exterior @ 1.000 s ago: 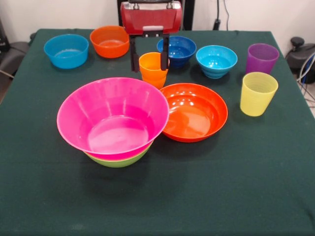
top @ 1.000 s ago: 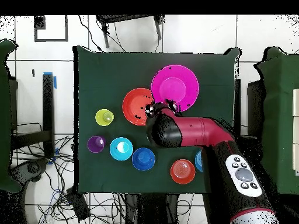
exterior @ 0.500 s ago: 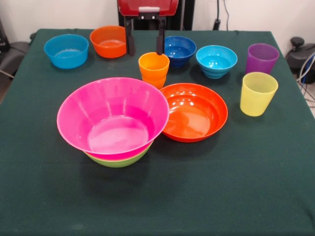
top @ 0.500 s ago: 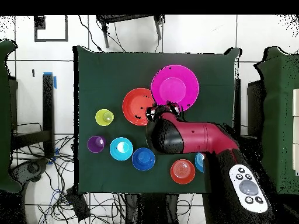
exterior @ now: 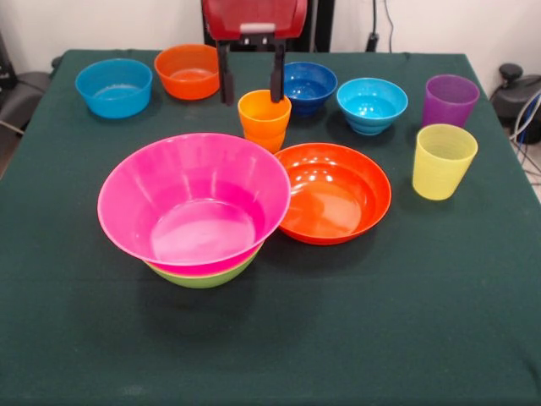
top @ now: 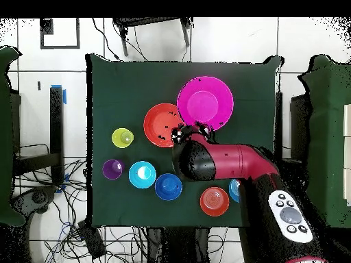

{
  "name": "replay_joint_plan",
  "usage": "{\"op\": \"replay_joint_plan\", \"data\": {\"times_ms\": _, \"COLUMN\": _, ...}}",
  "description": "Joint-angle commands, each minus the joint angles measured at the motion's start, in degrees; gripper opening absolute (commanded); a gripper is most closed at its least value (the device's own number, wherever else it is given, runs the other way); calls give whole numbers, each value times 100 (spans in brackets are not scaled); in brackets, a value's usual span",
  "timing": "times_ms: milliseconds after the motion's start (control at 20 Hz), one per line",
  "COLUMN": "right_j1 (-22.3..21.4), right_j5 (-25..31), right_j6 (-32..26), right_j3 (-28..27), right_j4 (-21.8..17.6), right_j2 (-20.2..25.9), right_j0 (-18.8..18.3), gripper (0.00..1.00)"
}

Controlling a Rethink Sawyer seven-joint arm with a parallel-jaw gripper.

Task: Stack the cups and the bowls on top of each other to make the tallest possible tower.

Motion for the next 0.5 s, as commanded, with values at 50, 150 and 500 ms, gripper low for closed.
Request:
{"op": "replay_joint_plan", "data": {"times_ms": 50, "right_j1": 1057, "right_j5": -442, "right_j6": -22, "right_j3": -50, "right_j4": -678, "right_j2": 311, "right_j0": -371, "gripper": 100}}
{"op": "replay_joint_plan", "data": {"times_ms": 150, "right_j1": 1000, "right_j5": -356, "right_j6": 62, "right_j3": -60, "right_j4": -697, "right_j2": 112, "right_j0": -277, "gripper": 100}}
{"op": "replay_joint_plan", "data": {"times_ms": 500, "right_j1": 1021, "right_j5": -360, "right_j6": 131, "right_j3": -69, "right_j4": -921, "right_j2": -75, "right_j0": -281, "gripper": 100}}
